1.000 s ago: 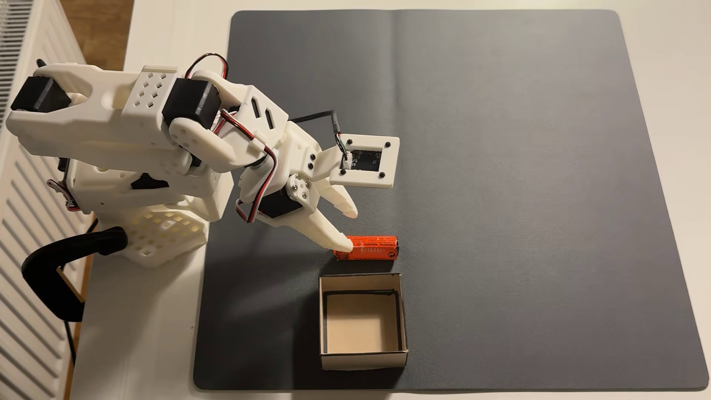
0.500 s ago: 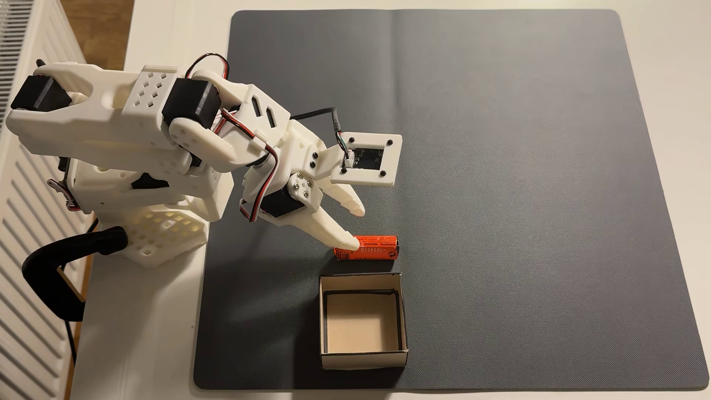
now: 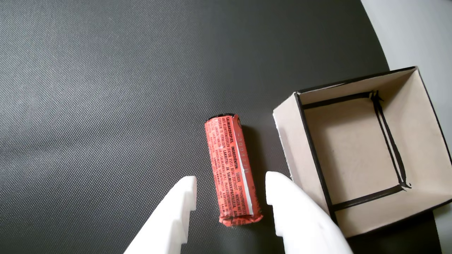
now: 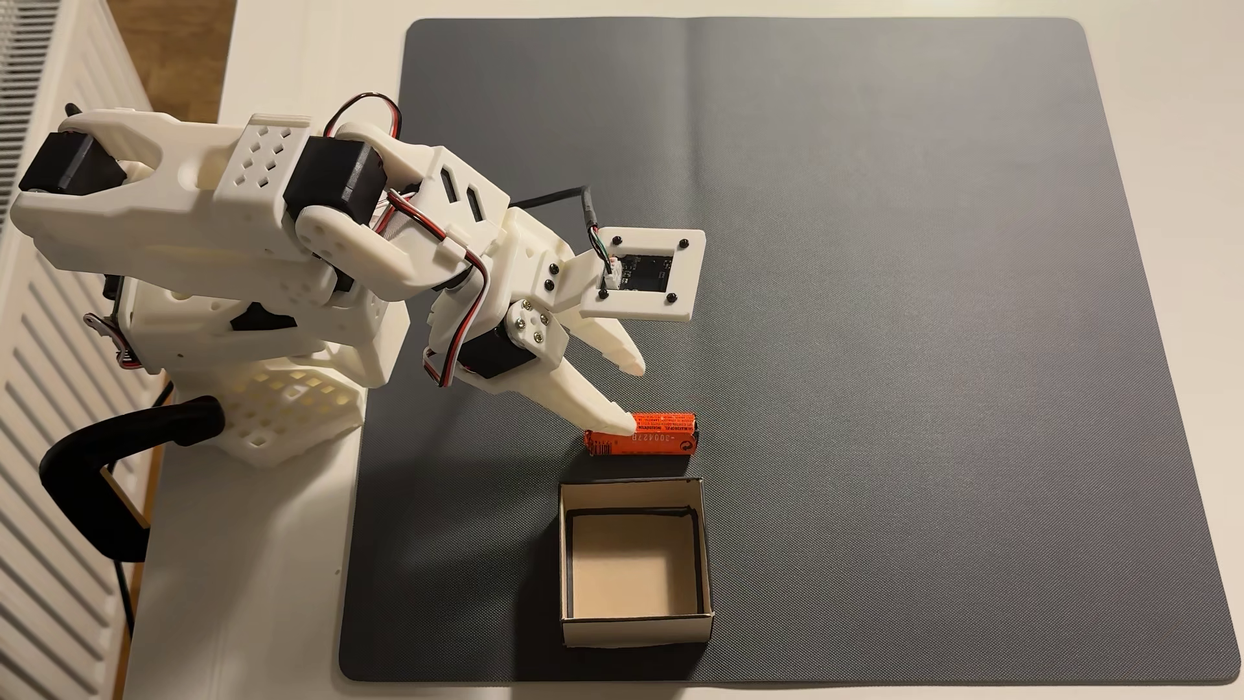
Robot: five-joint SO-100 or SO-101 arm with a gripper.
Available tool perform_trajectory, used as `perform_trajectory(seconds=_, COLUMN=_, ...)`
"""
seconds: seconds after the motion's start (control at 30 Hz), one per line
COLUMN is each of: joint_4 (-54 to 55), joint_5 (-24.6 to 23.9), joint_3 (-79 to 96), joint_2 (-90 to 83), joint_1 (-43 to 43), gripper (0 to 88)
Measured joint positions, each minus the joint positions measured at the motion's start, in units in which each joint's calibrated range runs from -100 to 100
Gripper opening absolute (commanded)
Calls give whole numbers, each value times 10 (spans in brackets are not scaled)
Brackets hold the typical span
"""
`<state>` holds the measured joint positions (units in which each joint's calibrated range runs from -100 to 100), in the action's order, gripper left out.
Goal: Pick the red object and place it in the box
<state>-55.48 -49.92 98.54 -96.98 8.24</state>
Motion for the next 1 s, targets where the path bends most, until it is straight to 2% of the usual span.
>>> perform_trajectory(seconds=0.27, joint_4=-44, joint_5=0, joint_3=-36, joint_2=4, joint_1=1, gripper=153)
perform_trajectory(seconds=0.4, joint_4=-44, joint_5=0, joint_3=-82, joint_2=66, joint_1=0, gripper=153)
perform_trajectory(seconds=0.7, joint_4=70, joint_5=0, joint_3=-162, joint_2=315, joint_1=2, gripper=155)
perform_trajectory(seconds=1.0, joint_4=201, joint_5=0, joint_3=-147, joint_2=420, joint_1=1, gripper=158)
